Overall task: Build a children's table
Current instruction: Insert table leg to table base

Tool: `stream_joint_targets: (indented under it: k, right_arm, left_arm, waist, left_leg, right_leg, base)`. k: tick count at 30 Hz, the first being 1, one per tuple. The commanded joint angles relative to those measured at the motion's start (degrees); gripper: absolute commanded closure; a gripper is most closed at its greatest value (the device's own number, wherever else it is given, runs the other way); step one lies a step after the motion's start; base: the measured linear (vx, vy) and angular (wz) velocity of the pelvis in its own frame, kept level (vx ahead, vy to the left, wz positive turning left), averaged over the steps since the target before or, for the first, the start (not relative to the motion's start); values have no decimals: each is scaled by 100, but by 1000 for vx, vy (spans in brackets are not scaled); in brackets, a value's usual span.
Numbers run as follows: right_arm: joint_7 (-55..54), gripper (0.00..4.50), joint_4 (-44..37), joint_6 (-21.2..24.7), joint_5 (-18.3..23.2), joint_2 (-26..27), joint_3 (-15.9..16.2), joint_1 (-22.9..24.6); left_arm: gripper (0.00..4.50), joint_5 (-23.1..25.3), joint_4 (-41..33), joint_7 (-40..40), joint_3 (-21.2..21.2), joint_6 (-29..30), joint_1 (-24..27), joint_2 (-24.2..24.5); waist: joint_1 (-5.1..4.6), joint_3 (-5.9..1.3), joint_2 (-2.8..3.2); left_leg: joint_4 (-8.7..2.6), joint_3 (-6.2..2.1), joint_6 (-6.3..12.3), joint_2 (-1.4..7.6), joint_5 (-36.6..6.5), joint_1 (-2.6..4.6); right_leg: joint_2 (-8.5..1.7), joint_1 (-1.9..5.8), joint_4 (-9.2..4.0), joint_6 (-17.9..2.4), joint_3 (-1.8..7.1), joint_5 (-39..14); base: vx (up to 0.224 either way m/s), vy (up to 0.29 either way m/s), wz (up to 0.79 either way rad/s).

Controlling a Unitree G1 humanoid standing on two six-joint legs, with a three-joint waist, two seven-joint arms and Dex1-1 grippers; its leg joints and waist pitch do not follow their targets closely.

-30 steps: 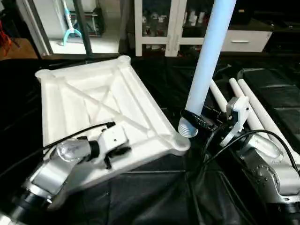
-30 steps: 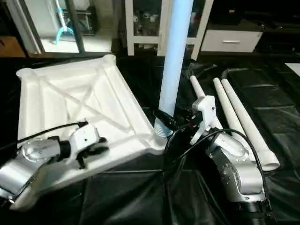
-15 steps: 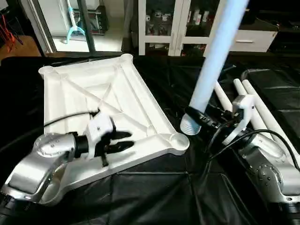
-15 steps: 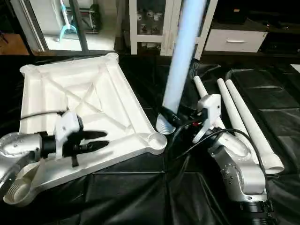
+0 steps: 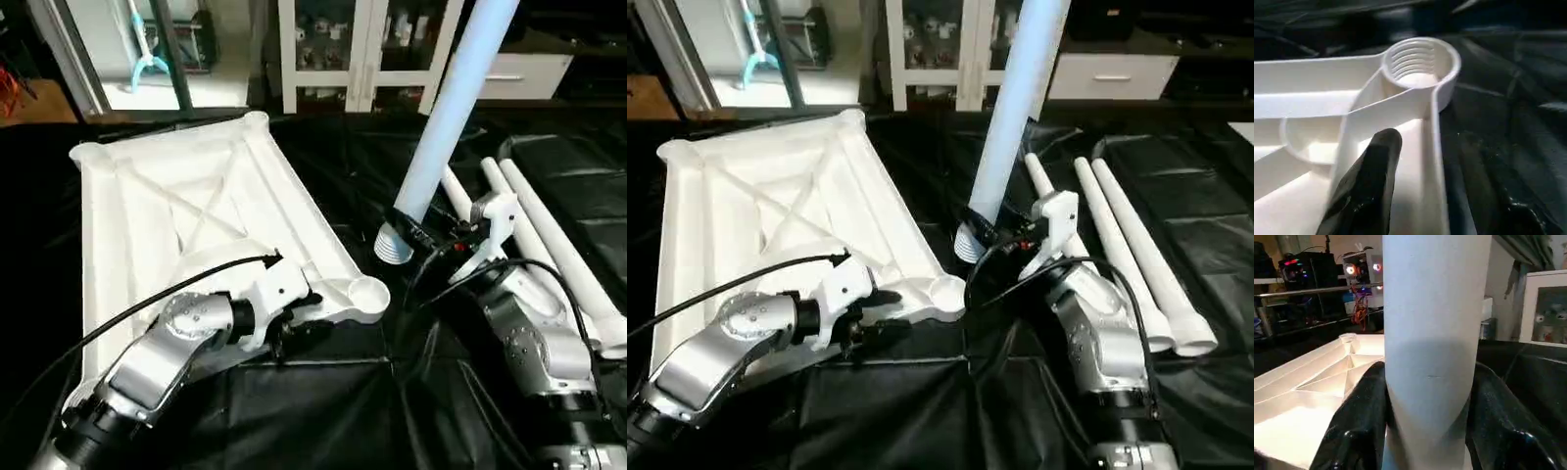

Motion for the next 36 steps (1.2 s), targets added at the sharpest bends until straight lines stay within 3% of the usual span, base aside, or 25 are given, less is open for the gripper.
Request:
stream_joint_targets:
  k: [1, 7, 13, 16, 24, 28, 33, 36]
  right_arm:
    - [77, 264, -30, -4, 73, -63, -60, -109]
    - [185, 264, 95, -200, 35, -71, -55, -113]
    - [233, 264, 107, -166, 54, -81, -88, -155]
    - [267, 264, 168, -184, 70, -50, -74, -211]
    - [290, 264, 331, -261, 46, 57, -9, -306]
    - [310, 264, 377, -275, 58, 102, -9, -325]
    - [344, 264, 535, -296, 59, 246, 34, -440]
    - [561, 264, 577, -38, 300, 375, 84, -497]
  left_arm:
    - [234, 141, -7, 1, -64, 56, -15, 71]
    - [294, 291, -64, -32, -169, 114, 80, 210]
    - [348, 540, -220, -179, -342, 162, 171, 471]
    - [371, 542, -242, -172, -273, 181, 228, 540]
    - [436, 615, -333, -152, -152, 150, 491, 801]
    - [447, 618, -378, -177, -86, 97, 634, 912]
    - [447, 584, -411, -126, 81, 164, 795, 1044]
    - [447, 628, -361, -97, 164, 223, 864, 1098]
  waist:
    - [-19, -363, 8]
    - [-38, -332, 16]
    - [-28, -333, 13]
    - [-31, -308, -27]
    - [-57, -293, -6]
    - [-39, -288, -45]
    - [-49, -277, -37]
    - [-60, -304, -72]
  left_leg:
    - [-512, -263, 462, 616, -554, 130]
    - [-561, -264, 215, 623, -981, 156]
    - [-564, -263, 254, 623, -878, 151]
    - [-581, -260, 235, 623, -1014, 145]
    - [-605, -273, 123, 620, -1218, 140]
    - [-612, -272, 178, 620, -1175, 134]
    - [-630, -275, 113, 622, -1284, 142]
    - [-617, -268, 144, 616, -1208, 135]
  right_leg:
    - [-506, 201, -373, -1619, 220, 172]
    - [-494, 158, -411, -1555, 230, -335]
    - [-508, 159, -404, -1536, 234, -213]
    - [-507, 143, -428, -1528, 237, -437]
    - [-510, 119, -448, -1470, 249, -680]
    - [-514, 111, -453, -1442, 250, -739]
    - [-510, 77, -455, -1411, 257, -892]
    - [-514, 97, -444, -1443, 257, -789]
  base:
    - [0, 0, 0]
    - [0, 0, 0]
    - [0, 0, 0]
    - [0, 0, 0]
    - [0, 0, 0]
    - [0, 0, 0]
    - [0, 0, 0]
    - [0, 0, 0]
